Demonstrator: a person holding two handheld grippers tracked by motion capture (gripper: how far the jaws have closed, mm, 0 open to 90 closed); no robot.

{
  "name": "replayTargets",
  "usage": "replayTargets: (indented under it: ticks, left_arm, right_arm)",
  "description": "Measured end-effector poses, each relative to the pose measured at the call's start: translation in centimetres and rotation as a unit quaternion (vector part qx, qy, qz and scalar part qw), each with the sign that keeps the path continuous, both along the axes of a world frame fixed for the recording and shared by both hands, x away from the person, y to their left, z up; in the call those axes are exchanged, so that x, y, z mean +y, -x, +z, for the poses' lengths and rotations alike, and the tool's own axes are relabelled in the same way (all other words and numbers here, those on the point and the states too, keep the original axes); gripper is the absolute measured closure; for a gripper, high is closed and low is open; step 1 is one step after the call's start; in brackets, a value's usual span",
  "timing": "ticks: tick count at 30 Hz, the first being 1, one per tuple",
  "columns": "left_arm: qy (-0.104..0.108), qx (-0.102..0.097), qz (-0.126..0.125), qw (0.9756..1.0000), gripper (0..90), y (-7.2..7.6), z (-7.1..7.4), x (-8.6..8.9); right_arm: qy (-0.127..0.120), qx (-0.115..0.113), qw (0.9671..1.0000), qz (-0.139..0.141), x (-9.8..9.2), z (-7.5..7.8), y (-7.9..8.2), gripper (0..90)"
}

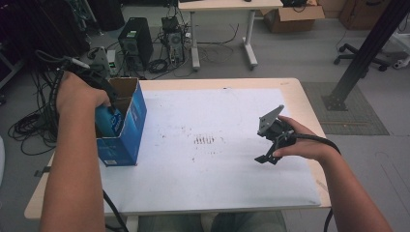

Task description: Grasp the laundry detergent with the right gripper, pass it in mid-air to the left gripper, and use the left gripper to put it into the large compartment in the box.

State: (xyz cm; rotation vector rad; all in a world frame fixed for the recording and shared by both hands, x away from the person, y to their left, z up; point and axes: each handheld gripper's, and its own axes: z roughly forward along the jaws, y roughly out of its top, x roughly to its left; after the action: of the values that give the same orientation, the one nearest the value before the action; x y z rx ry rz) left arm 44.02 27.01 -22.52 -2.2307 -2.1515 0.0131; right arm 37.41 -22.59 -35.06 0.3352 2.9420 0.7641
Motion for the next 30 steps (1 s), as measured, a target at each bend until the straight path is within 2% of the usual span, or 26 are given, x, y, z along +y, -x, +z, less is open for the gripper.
replayTargets:
  ticks: [13, 28, 30]
  left_arm:
    - [0.004, 0.012, -0.005, 0.9999, 38.1, -0.1, -3.4, -0.3]
    - [0.008, 0.021, -0.007, 0.9997, 38.1, -0.1, -5.9, 0.2]
    - [0.01, 0.014, -0.007, 0.9998, 38.1, 0.0, -6.0, 0.2]
  right_arm:
    - [-0.001, 0.002, 1.0, 0.002, -0.1, -0.2, 0.1, 2.9]
    - [0.004, 0.007, 1.0, 0.001, 0.0, -0.4, -0.1, 2.9]
    - [0.004, 0.007, 1.0, 0.001, 0.0, -0.4, -0.1, 2.9]
